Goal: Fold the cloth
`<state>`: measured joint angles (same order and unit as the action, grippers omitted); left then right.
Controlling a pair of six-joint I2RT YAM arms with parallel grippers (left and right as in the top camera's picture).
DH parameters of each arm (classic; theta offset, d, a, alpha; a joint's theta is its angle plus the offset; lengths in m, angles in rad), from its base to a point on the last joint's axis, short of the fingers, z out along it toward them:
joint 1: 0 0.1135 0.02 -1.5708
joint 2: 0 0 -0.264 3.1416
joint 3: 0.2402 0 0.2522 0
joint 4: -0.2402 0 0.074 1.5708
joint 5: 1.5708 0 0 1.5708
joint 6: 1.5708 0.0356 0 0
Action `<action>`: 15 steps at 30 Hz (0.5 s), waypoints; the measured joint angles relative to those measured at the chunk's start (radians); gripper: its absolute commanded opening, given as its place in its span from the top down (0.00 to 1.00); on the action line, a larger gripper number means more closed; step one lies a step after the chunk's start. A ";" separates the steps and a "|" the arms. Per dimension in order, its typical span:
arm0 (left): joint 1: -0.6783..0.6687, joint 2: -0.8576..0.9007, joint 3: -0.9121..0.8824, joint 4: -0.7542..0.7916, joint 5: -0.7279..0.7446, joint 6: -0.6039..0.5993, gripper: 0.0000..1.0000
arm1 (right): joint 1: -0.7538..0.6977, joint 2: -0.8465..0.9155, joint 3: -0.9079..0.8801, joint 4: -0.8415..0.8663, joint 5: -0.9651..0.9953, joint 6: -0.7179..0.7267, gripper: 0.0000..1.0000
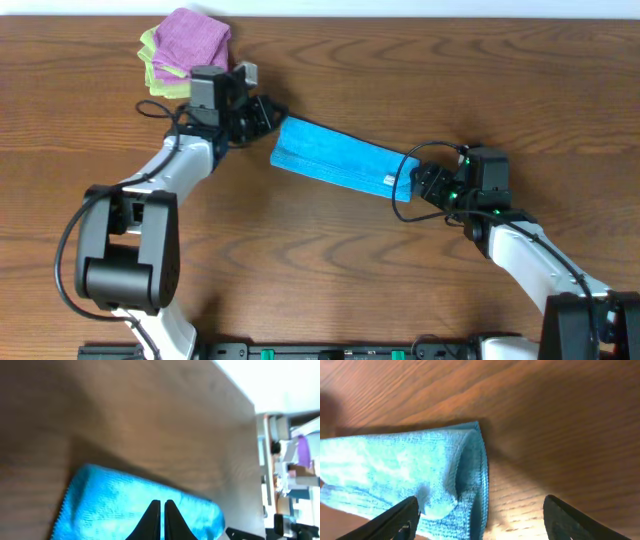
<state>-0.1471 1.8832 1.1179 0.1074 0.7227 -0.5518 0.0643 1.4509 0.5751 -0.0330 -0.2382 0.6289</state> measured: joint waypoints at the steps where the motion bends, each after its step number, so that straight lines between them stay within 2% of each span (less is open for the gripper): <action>1: -0.014 0.000 0.000 -0.013 -0.011 0.003 0.94 | 0.000 0.000 0.000 -0.004 -0.003 0.008 0.18; 15: -0.060 0.147 0.000 -0.057 -0.087 0.034 0.94 | 0.000 0.000 0.000 -0.013 -0.020 0.058 0.16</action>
<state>-0.2070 2.0300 1.1179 0.0505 0.6357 -0.5182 0.0643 1.4509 0.5751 -0.0463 -0.2584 0.6865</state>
